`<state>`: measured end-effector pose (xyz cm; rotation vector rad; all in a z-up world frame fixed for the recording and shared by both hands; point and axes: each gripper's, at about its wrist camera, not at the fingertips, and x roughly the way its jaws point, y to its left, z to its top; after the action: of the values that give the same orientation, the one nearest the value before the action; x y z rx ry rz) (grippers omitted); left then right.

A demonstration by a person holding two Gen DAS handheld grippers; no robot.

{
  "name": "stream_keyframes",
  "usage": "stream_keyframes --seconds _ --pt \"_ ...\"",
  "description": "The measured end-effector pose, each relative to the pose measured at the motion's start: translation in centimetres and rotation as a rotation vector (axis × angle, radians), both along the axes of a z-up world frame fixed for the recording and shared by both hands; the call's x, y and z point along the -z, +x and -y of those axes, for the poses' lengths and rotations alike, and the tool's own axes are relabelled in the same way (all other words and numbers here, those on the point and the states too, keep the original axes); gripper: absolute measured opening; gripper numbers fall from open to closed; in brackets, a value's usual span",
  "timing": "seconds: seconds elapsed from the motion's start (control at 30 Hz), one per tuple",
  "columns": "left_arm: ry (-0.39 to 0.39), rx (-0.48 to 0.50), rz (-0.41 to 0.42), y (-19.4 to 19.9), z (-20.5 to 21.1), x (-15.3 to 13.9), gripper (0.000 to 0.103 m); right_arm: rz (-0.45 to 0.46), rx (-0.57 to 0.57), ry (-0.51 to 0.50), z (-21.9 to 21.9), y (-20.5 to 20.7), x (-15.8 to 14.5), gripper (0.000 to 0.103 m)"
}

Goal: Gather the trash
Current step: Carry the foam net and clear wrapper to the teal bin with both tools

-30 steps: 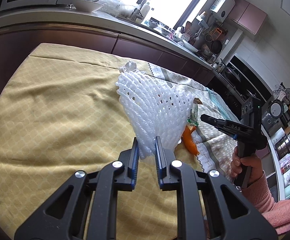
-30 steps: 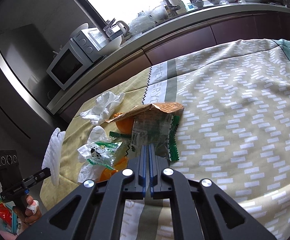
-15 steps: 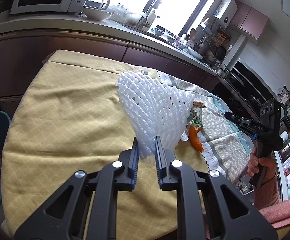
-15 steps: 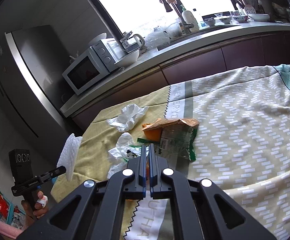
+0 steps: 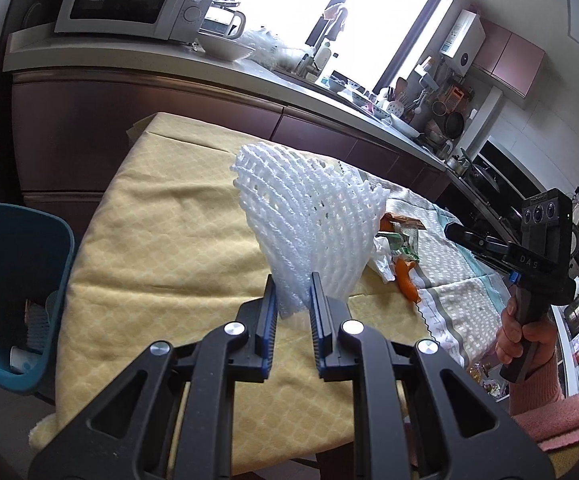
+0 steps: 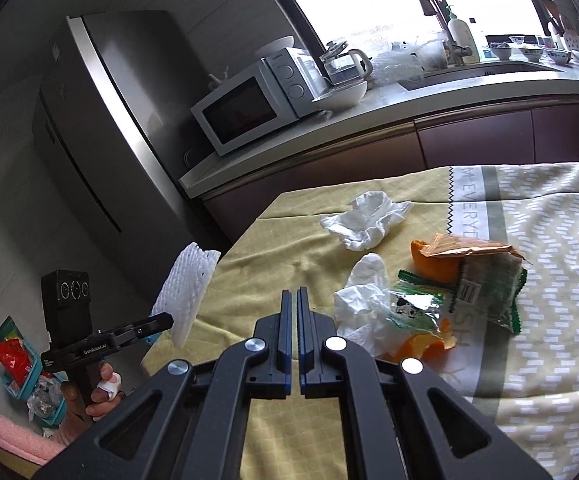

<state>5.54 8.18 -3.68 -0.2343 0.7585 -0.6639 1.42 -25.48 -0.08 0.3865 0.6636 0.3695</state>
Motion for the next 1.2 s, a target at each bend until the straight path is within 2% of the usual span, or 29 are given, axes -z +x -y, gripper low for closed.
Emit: stream_keyframes --seconds 0.1,0.13,0.17,0.2,0.23,0.3,0.37,0.5,0.57,0.67,0.9,0.93,1.03,1.2 --pt "-0.003 -0.021 0.004 -0.3 -1.3 0.0 0.015 -0.029 0.075 -0.079 0.0 0.6 0.7 0.006" --pt "-0.003 -0.029 0.004 -0.3 -1.7 0.0 0.015 -0.049 0.104 -0.073 0.6 0.8 1.2 0.016" --pt "-0.004 -0.035 0.004 -0.3 -2.1 0.0 0.015 -0.065 0.126 -0.057 1.4 0.9 1.8 0.033" --pt "-0.007 -0.043 0.003 -0.3 -2.6 0.1 0.015 -0.071 0.164 -0.076 2.0 1.0 2.1 0.037" --pt "-0.007 -0.05 0.002 -0.3 -2.9 0.1 0.015 -0.082 0.2 -0.103 2.6 1.1 2.6 0.038" --pt "-0.01 -0.064 -0.003 -0.2 -3.6 0.2 0.015 -0.115 0.247 -0.08 4.2 1.3 3.6 0.038" --pt "-0.011 -0.079 -0.002 -0.2 -4.3 0.3 0.015 -0.136 0.301 -0.087 5.5 1.4 4.5 0.044" --pt "-0.013 -0.104 -0.003 -0.2 -5.3 0.4 0.015 -0.178 0.352 -0.043 7.8 1.5 5.9 0.046" --pt "-0.017 -0.111 -0.006 -0.1 -5.6 0.4 0.015 -0.198 0.366 -0.002 8.6 1.7 6.7 0.053" --pt "-0.015 -0.117 -0.011 -0.2 -5.8 0.5 0.015 -0.225 0.375 0.049 9.4 2.2 7.6 0.053" --pt "-0.006 -0.119 -0.019 0.0 -5.5 0.6 0.015 -0.216 0.403 0.069 10.1 3.4 8.0 0.052" --pt "-0.005 -0.119 -0.019 0.0 -5.5 0.6 0.015 -0.217 0.408 0.072 10.3 3.6 8.1 0.048" --pt "-0.005 -0.123 -0.023 -0.1 -5.6 0.7 0.015 -0.232 0.403 0.082 10.5 4.1 8.5 0.024" --pt "-0.005 -0.124 -0.03 -0.1 -5.5 0.7 0.015 -0.216 0.398 0.085 10.5 3.9 8.6 0.016"
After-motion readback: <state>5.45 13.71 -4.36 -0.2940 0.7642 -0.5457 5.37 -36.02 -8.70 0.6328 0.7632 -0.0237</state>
